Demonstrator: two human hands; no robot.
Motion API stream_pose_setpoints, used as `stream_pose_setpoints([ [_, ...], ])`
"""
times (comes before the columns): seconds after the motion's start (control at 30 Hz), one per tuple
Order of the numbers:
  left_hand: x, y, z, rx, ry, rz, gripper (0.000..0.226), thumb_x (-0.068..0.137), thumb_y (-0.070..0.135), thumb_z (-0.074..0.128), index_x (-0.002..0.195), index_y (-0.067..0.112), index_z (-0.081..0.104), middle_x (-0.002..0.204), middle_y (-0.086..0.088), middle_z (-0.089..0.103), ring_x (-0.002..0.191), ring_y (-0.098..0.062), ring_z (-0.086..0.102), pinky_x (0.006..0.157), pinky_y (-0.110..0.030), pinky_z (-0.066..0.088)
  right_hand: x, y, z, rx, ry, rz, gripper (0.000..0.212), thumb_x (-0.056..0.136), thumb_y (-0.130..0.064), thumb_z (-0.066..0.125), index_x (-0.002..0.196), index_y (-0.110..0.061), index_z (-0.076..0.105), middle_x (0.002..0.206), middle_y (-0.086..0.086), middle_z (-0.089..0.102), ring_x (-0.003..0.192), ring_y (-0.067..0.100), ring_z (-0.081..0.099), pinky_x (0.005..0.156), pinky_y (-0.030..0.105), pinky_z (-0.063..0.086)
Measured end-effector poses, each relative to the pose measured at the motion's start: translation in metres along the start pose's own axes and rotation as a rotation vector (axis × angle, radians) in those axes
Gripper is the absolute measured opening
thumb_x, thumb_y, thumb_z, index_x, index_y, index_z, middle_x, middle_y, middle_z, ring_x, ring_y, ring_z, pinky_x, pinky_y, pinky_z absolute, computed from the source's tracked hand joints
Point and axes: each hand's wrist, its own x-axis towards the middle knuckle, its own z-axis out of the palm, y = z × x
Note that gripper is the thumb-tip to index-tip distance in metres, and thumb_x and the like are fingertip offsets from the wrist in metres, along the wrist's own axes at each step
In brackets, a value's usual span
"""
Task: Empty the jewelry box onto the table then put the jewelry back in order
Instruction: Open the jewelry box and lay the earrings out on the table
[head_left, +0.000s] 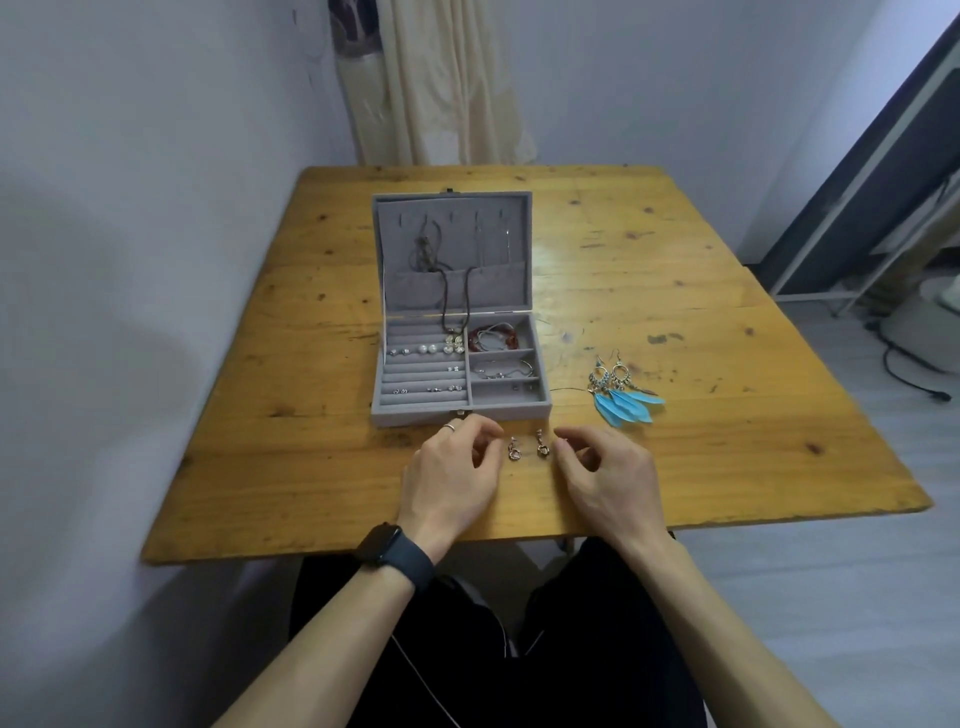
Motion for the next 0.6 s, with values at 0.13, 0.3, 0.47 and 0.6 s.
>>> stream_pose_setpoints([
  [0.13,-0.004,-0.005,0.003,0.016,0.05,0.066,0.017,0.091,0.046,0.063,0.106,0.041,0.068,0.097,0.019,0.057,0.093,-0.005,0.058,0.068,-0.03,0.054,-0.006,0.002,0.005,0.011,0.018,-0.018,0.011,0.089,-0.032,0.073,0.099,-0.028,0.078,0.085,-0.014,0.065,0.07,0.0,0.06,0.066,0.009,0.043],
  [0.3,-0.004,-0.004,0.013,0.127,0.107,0.094,0.022,0.09,0.049,0.064,0.109,0.042,0.072,0.103,0.012,0.057,0.093,-0.013,0.054,0.076,-0.031,0.049,-0.003,0.001,0.013,-0.062,0.009,-0.036,0.016,0.092,-0.037,0.069,0.105,-0.033,0.077,0.091,-0.011,0.068,0.08,0.012,0.063,0.073,0.034,0.053],
  [0.47,-0.001,-0.001,0.016,0.181,0.137,0.079,0.024,0.091,0.049,0.061,0.11,0.042,0.072,0.104,0.011,0.057,0.091,-0.015,0.054,0.074,-0.031,0.045,-0.001,-0.001,0.016,-0.102,0.014,-0.021,0.019,0.091,-0.042,0.067,0.107,-0.035,0.076,0.09,-0.012,0.066,0.082,0.012,0.061,0.074,0.036,0.053],
  [0.6,-0.003,-0.001,0.018,0.17,0.166,0.098,0.017,0.089,0.046,0.064,0.104,0.039,0.069,0.102,0.01,0.058,0.088,-0.016,0.056,0.072,-0.033,0.048,-0.006,0.0,0.017,-0.091,0.066,-0.072,0.018,0.09,-0.036,0.07,0.108,-0.035,0.074,0.092,-0.014,0.067,0.081,0.011,0.06,0.071,0.037,0.053],
])
